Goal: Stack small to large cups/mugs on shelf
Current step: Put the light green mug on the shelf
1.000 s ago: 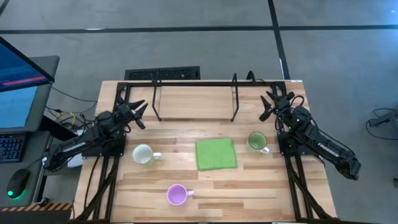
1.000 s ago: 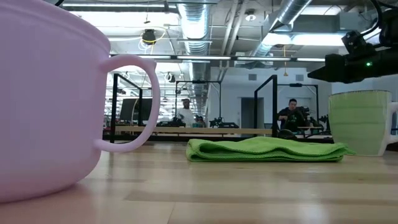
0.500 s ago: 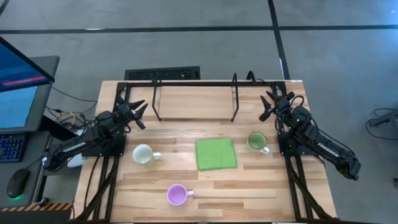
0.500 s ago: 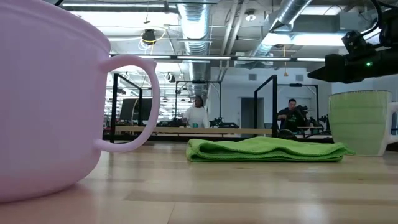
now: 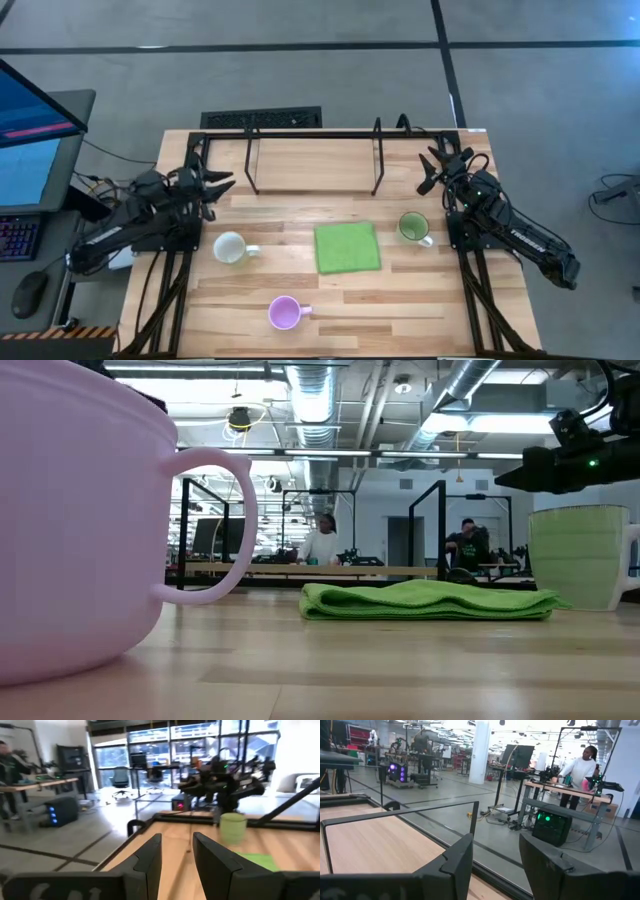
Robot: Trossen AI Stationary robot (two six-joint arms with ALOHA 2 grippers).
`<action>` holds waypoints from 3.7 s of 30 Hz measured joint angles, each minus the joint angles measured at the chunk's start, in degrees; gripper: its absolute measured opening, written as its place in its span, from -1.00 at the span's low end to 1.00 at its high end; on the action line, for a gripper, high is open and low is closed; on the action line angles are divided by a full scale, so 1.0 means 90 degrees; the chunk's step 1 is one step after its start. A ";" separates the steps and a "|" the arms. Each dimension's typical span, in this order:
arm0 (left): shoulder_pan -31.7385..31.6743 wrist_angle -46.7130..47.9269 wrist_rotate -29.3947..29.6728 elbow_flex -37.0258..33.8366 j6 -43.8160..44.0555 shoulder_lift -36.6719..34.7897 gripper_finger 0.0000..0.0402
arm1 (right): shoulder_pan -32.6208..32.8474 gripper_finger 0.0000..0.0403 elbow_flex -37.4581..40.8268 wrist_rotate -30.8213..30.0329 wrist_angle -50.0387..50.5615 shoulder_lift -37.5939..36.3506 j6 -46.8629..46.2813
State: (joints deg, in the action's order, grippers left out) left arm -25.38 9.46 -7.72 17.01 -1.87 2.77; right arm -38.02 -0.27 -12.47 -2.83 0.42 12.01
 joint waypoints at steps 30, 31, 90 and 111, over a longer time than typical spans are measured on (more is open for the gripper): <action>0.0395 0.1380 -0.0433 0.1601 0.0237 0.1666 0.08 | 0.0000 -0.09 0.0000 -0.0002 0.0000 0.0000 0.0005; 0.0395 0.1388 -0.0481 0.1601 0.0104 0.1670 0.14 | 0.0000 -0.09 0.0001 0.0000 0.0000 -0.0002 0.0005; 0.4453 0.7603 0.0631 0.4049 0.7035 0.6146 0.47 | 0.0000 -0.09 0.0000 0.0000 0.0002 -0.0002 -0.0386; 0.4773 0.7335 0.0896 0.4042 0.7806 0.7607 0.47 | 0.0002 -0.09 0.0000 0.0000 0.0002 -0.0002 -0.0282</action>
State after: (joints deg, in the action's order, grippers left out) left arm 17.58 75.48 0.34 53.39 68.38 71.23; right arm -38.00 -0.27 -12.47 -2.81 0.40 9.47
